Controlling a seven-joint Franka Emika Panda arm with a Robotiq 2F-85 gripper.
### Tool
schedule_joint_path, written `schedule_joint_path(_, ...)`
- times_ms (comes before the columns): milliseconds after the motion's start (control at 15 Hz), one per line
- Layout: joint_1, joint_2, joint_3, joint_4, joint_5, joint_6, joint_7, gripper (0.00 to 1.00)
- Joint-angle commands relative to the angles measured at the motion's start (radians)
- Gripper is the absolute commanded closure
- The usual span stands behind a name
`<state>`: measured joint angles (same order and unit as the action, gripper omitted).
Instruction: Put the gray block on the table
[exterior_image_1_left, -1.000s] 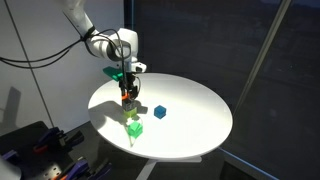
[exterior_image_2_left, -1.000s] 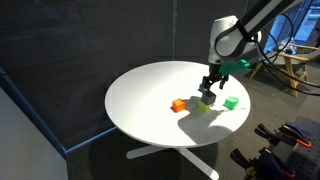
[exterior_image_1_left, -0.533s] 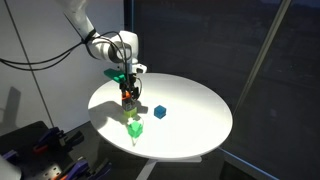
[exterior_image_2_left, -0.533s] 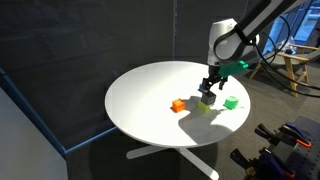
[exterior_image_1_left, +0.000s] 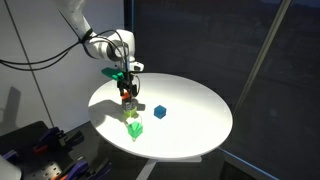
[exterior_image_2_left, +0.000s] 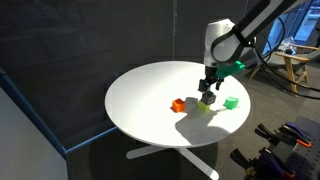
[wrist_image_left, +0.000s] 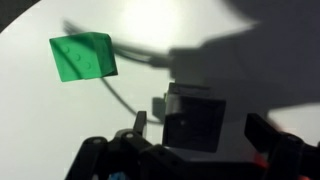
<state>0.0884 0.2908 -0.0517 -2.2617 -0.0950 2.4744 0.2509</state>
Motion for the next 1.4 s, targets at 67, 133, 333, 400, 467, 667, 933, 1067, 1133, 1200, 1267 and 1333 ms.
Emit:
schedule_joint_path(67,0.000,0.022,-0.006,0.020,-0.022,-0.005,0.026,0.00)
schedule_joint_path(133,-0.001,0.025,-0.006,0.020,-0.020,-0.005,0.024,0.00)
schedule_joint_path(333,-0.002,0.036,-0.010,0.024,-0.018,-0.006,0.023,0.00)
schedule_joint_path(400,-0.002,0.041,-0.011,0.026,-0.018,-0.006,0.022,0.00)
schedule_joint_path(467,-0.002,0.044,-0.012,0.028,-0.017,-0.006,0.021,0.00)
schedule_joint_path(667,-0.009,0.054,-0.012,0.033,-0.006,-0.004,0.010,0.00)
schedule_joint_path(933,-0.013,0.072,-0.009,0.038,-0.002,-0.004,0.001,0.26)
schedule_joint_path(1067,-0.012,0.078,-0.006,0.040,0.000,-0.005,-0.005,0.42)
schedule_joint_path(1133,-0.012,0.081,-0.003,0.040,0.002,-0.007,-0.010,0.51)
schedule_joint_path(1200,-0.010,0.080,0.000,0.039,0.000,-0.011,-0.015,0.58)
schedule_joint_path(1267,-0.011,0.076,0.004,0.038,0.003,-0.014,-0.023,0.66)
schedule_joint_path(1333,-0.010,0.065,0.010,0.035,0.005,-0.021,-0.034,0.67)
